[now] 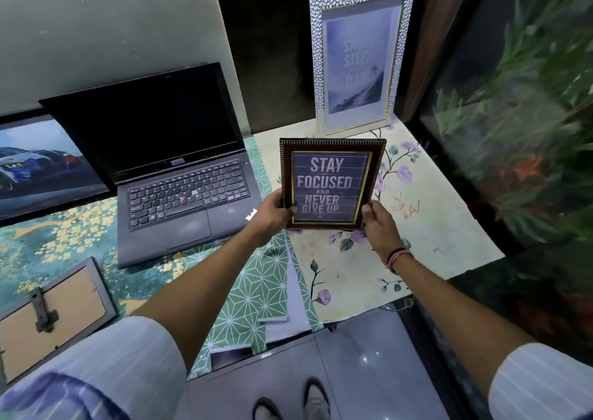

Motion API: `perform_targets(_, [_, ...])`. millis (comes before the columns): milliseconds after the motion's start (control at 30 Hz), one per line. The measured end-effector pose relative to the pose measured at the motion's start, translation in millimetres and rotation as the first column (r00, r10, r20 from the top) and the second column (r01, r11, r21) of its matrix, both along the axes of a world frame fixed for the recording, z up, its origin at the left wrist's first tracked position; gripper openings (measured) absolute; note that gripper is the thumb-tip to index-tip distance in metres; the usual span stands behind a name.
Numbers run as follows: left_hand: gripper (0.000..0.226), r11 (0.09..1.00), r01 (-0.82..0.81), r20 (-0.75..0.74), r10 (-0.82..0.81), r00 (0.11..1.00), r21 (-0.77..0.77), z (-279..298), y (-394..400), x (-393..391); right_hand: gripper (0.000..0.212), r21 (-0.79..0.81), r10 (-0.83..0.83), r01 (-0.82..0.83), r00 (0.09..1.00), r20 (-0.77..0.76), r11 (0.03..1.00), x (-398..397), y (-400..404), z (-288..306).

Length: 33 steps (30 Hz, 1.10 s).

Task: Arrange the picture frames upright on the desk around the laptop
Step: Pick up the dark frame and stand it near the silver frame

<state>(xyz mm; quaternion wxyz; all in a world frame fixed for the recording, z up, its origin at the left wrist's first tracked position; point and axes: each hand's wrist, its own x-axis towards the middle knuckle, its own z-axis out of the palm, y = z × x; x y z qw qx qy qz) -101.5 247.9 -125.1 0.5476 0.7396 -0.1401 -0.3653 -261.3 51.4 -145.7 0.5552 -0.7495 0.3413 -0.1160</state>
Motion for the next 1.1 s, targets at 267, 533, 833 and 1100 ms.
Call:
perform_targets(267, [0.041, 0.997, -0.014, 0.023, 0.012, 1.0, 0.078, -4, 11, -18, 0.031, -0.037, 0.047, -0.049, 0.998, -0.049, 0.998, -10, 9, 2])
perform_targets(533, [0.046, 0.981, -0.065, 0.079, 0.052, 0.996, 0.184, -16, 18, -27, 0.023, 0.003, 0.027, -0.027, 0.991, -0.132, 1.0, -19, 15, 1])
perform_targets(833, [0.056, 0.948, -0.25, 0.184, 0.215, 0.959, 0.198, -1, 53, -50, 0.019, -0.225, -0.085, 0.0, 0.925, -0.37, 0.974, -32, 71, -5])
perform_targets(1100, [0.041, 0.886, -0.422, 0.17, 0.393, 0.904, 0.191, 7, 172, -37, 0.02, -0.124, 0.319, -0.362, 0.908, -0.27, 0.924, 35, 212, 18])
